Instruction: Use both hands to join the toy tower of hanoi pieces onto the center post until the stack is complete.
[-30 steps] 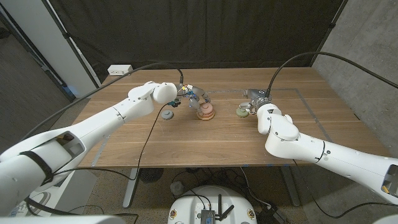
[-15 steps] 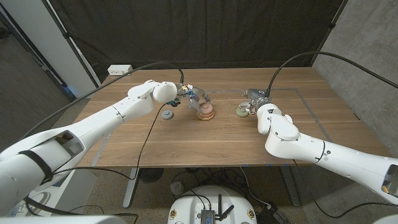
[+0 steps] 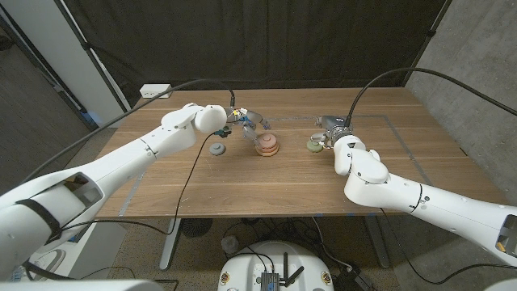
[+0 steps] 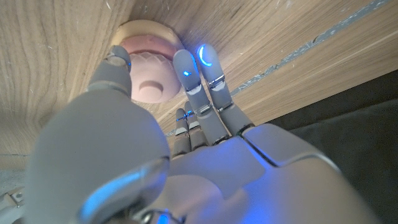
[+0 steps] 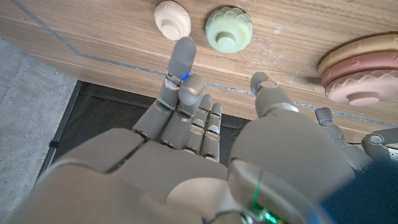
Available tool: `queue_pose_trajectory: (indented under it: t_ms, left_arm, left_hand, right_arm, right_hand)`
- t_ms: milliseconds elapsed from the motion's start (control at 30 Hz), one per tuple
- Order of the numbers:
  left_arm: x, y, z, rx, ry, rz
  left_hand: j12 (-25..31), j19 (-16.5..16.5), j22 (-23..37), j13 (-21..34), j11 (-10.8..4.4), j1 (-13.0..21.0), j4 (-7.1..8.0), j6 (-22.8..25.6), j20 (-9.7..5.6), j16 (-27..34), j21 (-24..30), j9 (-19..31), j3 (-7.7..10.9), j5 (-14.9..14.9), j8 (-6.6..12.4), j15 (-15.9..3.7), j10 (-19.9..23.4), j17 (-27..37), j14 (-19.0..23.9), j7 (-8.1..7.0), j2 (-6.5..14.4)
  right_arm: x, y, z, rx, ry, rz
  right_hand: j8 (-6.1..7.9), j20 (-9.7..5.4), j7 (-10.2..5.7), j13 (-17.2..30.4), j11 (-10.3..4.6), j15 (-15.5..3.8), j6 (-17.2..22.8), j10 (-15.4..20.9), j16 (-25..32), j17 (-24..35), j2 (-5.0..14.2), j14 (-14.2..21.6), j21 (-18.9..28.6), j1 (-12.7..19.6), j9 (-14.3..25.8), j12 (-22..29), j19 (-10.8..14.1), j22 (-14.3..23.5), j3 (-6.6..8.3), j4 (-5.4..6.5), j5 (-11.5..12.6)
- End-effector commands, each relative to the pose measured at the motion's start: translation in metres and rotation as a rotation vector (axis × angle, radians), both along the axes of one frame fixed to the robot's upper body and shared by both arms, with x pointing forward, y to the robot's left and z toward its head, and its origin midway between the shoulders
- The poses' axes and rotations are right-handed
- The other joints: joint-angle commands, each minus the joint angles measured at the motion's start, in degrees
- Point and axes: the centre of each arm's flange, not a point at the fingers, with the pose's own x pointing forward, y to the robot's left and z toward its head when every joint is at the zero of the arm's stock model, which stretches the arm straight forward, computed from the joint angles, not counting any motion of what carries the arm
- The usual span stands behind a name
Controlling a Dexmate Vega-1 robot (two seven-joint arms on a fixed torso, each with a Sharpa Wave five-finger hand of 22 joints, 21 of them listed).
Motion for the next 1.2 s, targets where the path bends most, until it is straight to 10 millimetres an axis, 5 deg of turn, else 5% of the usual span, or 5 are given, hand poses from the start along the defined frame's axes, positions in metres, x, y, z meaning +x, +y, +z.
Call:
queue_pose_trajectory:
  t_ms: [33, 1200]
  left_arm:
    - [-0.012, 0.018, 0.003, -0.043, -0.028, 0.031]
    - [-0.053, 0.087, -0.021, -0.284, -0.162, 0.157]
  left_hand:
    - [0.6, 0.2, 0.0, -0.1, -0.26, -0.3, -0.03, 1.2, -8.21, 0.0, 0.3, 0.0, -0.26, -0.2, 0.56, -4.81, 1.1, 0.2, -0.1, -0.24, 0.4]
    - [1.6, 1.2, 0.1, -0.8, -1.29, 0.5, -0.66, 5.2, -8.25, 0.9, 0.9, -0.2, 0.46, 0.2, 1.91, -4.82, 5.0, 0.5, 0.7, -0.76, 1.7]
  right_arm:
    - [0.002, 0.002, 0.002, -0.005, -0.011, 0.014]
    - [0.008, -0.001, 0.009, -0.021, -0.034, 0.059]
  right_hand:
    - [-0.15, -5.18, -0.08, 0.1, 0.07, -3.16, 0.1, 0.2, 0.1, 0.1, 0.15, 0.2, 0.0, 0.0, 0.3, -0.2, 0.6, 0.1, 0.36, -0.02, 0.3]
    - [0.63, -5.17, -0.54, 0.0, 0.21, -3.15, 1.5, 0.4, 0.2, 0.3, -0.01, 0.4, 0.0, -0.2, 0.9, -0.2, 0.7, 0.1, 0.35, 0.04, 0.2]
